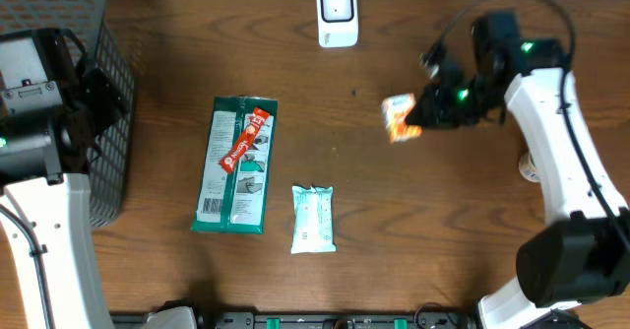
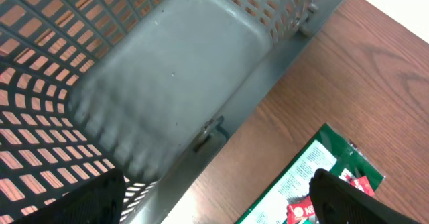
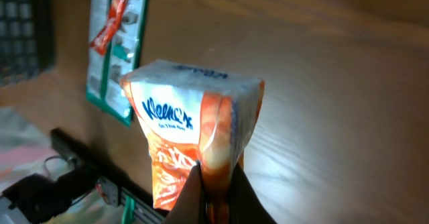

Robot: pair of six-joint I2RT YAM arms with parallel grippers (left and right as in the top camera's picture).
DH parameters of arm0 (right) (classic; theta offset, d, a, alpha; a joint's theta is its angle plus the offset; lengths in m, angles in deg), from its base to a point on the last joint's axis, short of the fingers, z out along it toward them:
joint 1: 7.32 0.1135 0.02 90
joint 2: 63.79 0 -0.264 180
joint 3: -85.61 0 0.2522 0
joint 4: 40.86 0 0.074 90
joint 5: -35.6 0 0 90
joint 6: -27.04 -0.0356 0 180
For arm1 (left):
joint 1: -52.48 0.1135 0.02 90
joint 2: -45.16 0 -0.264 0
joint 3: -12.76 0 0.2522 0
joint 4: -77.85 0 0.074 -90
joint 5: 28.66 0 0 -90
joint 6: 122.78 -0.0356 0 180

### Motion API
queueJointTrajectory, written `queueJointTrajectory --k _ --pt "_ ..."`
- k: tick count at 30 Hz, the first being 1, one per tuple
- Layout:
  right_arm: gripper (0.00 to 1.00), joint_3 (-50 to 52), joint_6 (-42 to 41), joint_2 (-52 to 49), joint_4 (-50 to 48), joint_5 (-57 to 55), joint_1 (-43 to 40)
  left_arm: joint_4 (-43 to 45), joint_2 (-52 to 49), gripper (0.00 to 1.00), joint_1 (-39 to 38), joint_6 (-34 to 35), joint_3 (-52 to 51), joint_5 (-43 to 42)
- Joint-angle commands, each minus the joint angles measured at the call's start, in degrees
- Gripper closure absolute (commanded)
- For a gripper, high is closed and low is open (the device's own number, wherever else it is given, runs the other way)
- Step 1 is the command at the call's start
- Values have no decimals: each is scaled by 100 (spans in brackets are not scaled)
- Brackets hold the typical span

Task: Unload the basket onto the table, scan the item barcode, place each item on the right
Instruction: 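Lift the tissue pack and carry it up to the white scanner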

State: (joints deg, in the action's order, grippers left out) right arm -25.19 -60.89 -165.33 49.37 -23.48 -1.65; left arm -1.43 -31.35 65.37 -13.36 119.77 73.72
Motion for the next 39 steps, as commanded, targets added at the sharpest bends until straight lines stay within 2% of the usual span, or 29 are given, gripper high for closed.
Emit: queueJointTrajectory --k 1,6,12,16,21,24,30,34,39 --pt "99 -1440 -750 48 608 -1370 157 -4 -22 12 22 -50 39 72" --pt "99 -3287 -1283 -72 1088 -2153 271 -2 -22 12 22 -50 39 72" --pt "99 -4546 -1425 -450 1062 -2800 619 -4 -22 12 22 -50 39 72" --pt "99 -4695 -1255 -796 654 -3578 1045 -4 -22 12 22 -50 39 72" --pt "99 -4690 -796 -1469 -326 -5191 1770 -4 -22 12 22 -50 39 72" --pt "99 -4690 -282 -2052 -999 -6310 2203 -4 -22 12 22 -50 39 72" --pt "99 -4690 911 -3108 -2404 -7827 2538 -4 -22 12 22 -50 39 72" --pt "99 -4690 1572 -3720 -3082 -8039 2562 -2 -22 12 22 -50 39 72" --pt "99 -4690 1882 -4310 -3624 -8039 2516 -4 -22 12 22 -50 39 72"
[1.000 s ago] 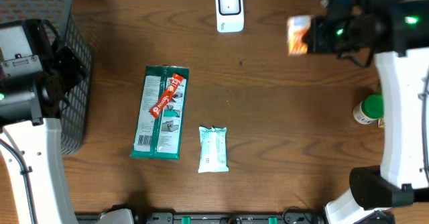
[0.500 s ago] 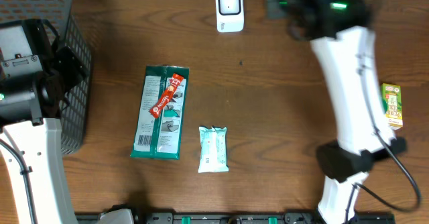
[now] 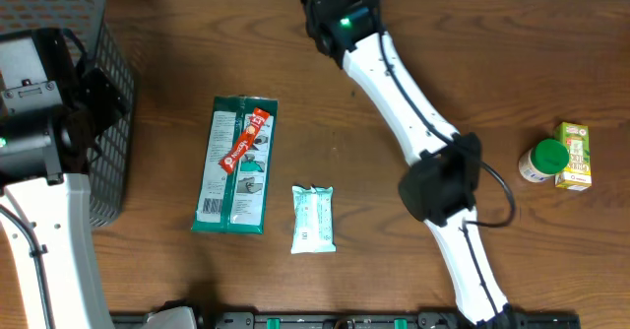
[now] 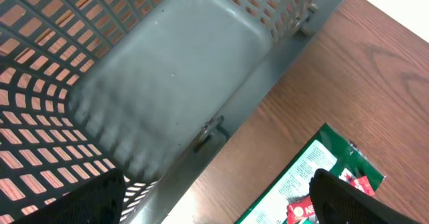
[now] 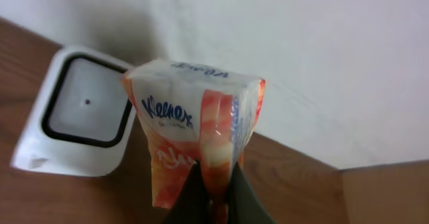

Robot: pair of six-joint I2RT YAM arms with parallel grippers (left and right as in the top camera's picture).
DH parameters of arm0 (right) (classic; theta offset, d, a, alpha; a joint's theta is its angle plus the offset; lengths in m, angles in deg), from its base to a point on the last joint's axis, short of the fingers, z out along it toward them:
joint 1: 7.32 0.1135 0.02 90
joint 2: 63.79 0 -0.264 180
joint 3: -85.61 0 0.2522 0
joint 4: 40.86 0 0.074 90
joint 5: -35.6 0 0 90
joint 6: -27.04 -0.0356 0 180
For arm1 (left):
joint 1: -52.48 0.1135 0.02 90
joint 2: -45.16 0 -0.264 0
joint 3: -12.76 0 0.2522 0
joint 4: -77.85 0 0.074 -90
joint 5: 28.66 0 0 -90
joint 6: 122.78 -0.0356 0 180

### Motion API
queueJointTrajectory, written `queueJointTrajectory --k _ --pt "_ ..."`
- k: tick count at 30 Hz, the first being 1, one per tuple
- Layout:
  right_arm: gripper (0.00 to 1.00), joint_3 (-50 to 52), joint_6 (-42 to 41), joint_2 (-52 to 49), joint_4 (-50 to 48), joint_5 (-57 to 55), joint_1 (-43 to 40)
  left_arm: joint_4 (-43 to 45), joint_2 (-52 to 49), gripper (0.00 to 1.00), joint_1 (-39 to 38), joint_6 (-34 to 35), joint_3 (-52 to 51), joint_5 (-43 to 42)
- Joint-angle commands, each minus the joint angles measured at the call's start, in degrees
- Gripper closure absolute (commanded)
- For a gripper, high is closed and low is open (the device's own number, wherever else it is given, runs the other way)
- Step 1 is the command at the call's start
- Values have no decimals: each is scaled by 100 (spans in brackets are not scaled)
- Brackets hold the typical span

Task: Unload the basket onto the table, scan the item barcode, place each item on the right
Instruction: 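Lift the tissue pack and carry it up to the white scanner, then hold the tissue pack under the scanner with the right gripper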

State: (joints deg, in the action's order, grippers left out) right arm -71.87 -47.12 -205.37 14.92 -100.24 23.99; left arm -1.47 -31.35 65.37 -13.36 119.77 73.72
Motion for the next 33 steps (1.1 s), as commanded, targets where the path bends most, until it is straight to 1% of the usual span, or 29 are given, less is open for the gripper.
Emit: queueJointTrajectory --k 1,10,23,33 --pt "99 -22 507 -411 -271 -363 -48 0 -22 12 22 -50 39 72" --pt "99 -22 531 -1029 -979 -361 -50 0 -22 12 22 -50 39 74" --pt "99 -4 529 -1117 -984 -15 -129 0 -22 12 22 -50 39 72" --pt "99 94 568 -1145 -949 -39 -223 0 -22 12 22 -50 39 72"
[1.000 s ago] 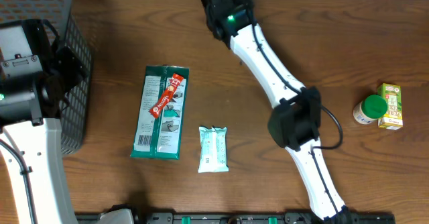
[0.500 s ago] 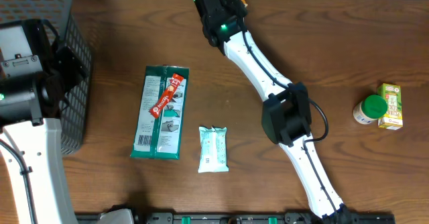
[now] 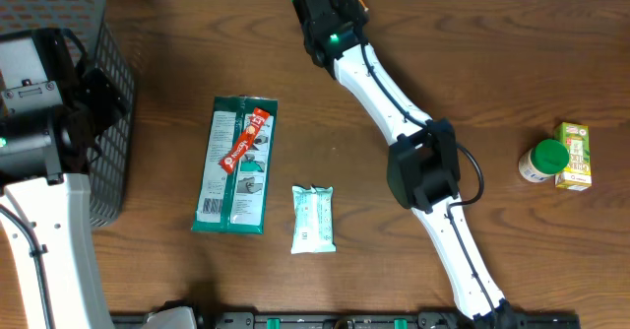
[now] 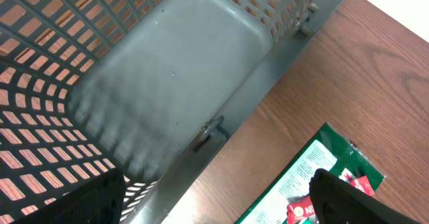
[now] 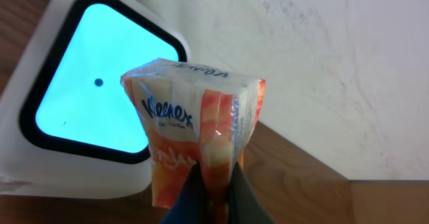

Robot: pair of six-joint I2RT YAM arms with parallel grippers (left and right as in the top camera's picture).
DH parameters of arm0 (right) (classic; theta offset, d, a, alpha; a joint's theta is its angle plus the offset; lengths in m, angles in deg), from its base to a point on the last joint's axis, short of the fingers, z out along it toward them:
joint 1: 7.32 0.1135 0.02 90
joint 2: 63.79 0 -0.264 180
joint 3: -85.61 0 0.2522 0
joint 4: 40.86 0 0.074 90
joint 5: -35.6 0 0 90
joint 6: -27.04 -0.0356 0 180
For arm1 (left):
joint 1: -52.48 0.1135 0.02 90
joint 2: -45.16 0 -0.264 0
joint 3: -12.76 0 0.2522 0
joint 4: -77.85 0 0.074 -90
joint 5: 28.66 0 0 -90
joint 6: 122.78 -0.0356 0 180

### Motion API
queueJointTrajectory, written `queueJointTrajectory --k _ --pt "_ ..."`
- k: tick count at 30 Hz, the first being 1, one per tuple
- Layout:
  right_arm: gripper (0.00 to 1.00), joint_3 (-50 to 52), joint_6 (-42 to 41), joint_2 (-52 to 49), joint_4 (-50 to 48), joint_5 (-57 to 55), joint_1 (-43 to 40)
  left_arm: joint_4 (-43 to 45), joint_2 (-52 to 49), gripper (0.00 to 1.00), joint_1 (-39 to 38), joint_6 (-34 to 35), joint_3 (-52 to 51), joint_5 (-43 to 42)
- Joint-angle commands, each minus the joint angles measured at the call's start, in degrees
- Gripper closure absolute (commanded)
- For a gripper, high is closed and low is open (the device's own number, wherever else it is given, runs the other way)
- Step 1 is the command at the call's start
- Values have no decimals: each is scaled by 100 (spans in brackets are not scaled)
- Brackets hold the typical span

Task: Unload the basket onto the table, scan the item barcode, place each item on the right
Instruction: 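Hold the tissue pack under the scanner with the right gripper, then carry the tissue pack to the right edge and release it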

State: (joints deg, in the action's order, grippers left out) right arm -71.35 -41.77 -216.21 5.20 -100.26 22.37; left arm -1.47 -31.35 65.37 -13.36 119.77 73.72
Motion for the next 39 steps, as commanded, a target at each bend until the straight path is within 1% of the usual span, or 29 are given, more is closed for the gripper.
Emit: queueJointTrajectory --k 1,12,14,21,22,26,29,33,36,39 --pt "99 42 33 -61 33 -37 -61 0 -22 12 22 -50 39 72" --pt "99 61 26 -61 44 -35 -59 0 -22 12 22 -50 39 72" --pt "99 59 -79 -55 46 -22 -74 0 -22 12 22 -50 39 72" --pt "99 59 -433 431 330 57 -76 0 -22 12 22 -50 39 72" --pt "99 59 -654 710 640 249 -79 2 -22 12 22 -50 39 74" --pt "99 59 -1115 1370 1491 719 -76 0 -22 12 22 -50 39 72" --pt "97 59 -1493 1965 2267 785 -76 0 -22 12 22 -50 39 72" --pt "97 59 -2164 2896 3390 855 -105 0 -22 12 22 -50 39 74" --pt "96 59 -2417 3578 4140 1246 -214 0 -22 12 22 -50 39 72" --pt "97 59 -2675 4035 4693 1563 -433 2 -22 12 22 -50 39 72"
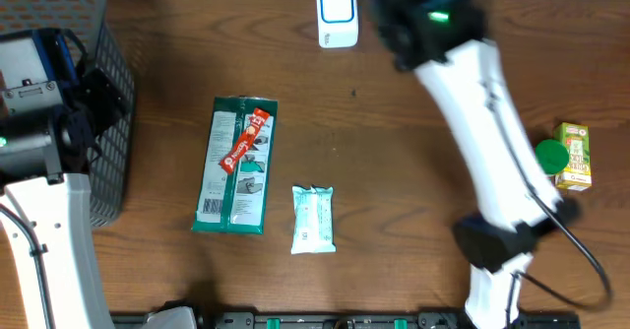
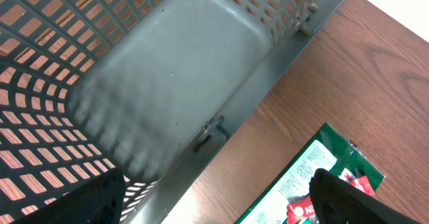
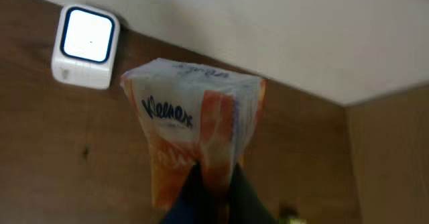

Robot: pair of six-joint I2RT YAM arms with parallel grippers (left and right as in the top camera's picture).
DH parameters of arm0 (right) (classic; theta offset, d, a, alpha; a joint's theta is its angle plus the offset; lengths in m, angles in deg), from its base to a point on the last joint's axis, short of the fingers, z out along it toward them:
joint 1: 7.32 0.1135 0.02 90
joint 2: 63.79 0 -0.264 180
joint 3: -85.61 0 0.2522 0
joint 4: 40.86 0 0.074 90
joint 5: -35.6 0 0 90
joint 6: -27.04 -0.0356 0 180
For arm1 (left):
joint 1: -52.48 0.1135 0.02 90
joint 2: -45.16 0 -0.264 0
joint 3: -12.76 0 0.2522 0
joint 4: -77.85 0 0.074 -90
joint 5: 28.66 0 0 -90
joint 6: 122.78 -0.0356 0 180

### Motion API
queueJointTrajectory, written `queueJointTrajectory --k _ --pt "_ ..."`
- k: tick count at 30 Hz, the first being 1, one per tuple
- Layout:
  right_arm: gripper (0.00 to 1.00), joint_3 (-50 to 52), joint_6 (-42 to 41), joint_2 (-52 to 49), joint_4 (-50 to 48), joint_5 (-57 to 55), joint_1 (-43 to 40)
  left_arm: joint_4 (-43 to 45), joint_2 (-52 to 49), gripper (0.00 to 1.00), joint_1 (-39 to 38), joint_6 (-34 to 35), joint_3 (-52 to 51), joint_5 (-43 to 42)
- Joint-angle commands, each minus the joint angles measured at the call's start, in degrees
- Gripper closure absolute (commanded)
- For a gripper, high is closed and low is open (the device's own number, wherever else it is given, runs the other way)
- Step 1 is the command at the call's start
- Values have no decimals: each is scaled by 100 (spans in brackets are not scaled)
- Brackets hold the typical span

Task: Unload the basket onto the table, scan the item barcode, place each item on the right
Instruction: 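Carry the tissue pack to the right edge and release it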

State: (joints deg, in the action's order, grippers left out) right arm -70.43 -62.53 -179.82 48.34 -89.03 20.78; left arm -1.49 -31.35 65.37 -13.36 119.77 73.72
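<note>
An orange-and-white Kleenex tissue pack [image 3: 194,127] hangs above the table with my right gripper [image 3: 213,184] shut on its lower edge. The white scanner [image 3: 86,46] stands against the back wall, small and off to the left of the pack; its screen [image 1: 337,4] shows light blue from overhead. In the overhead view my right arm [image 1: 433,24] is to the right of the scanner and hides the pack. By the basket, my left gripper [image 2: 218,190] is open with nothing in it.
A grey mesh basket [image 1: 59,14] stands at the far left. On the table lie a green packet [image 1: 234,176] with a red stick [image 1: 244,139] on it and a pale wipes pack [image 1: 313,219]. A green-capped bottle [image 1: 549,157] and a juice box [image 1: 571,155] stand at the right.
My right gripper, still shut on the tissue pack, was close in front of the scanner's cyan screen and is now farther off, to the scanner's right. The left arm has not moved.
My right gripper first held the tissue pack over the table's right half. Then it had the pack at the scanner with the screen unlit, then close to the screen lit cyan. Now the pack is held away from the scanner. The left gripper stayed open by the basket.
</note>
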Motion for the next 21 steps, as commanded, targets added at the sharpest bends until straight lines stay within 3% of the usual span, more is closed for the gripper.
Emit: queueJointTrajectory --k 1,6,12,15,21 --pt "97 -33 -678 496 520 505 -365 4 -22 12 22 -50 39 72" --pt "97 -33 -1139 780 1141 590 -1088 2 -22 12 22 -50 39 74" --pt "97 50 -1266 658 1871 1912 -2286 2 -22 12 22 -50 39 72" --pt "96 407 -1263 640 1860 2459 -2839 2 -22 12 22 -50 39 74" --pt "95 1764 -1263 640 1506 2527 -3480 2 -22 12 22 -50 39 72"
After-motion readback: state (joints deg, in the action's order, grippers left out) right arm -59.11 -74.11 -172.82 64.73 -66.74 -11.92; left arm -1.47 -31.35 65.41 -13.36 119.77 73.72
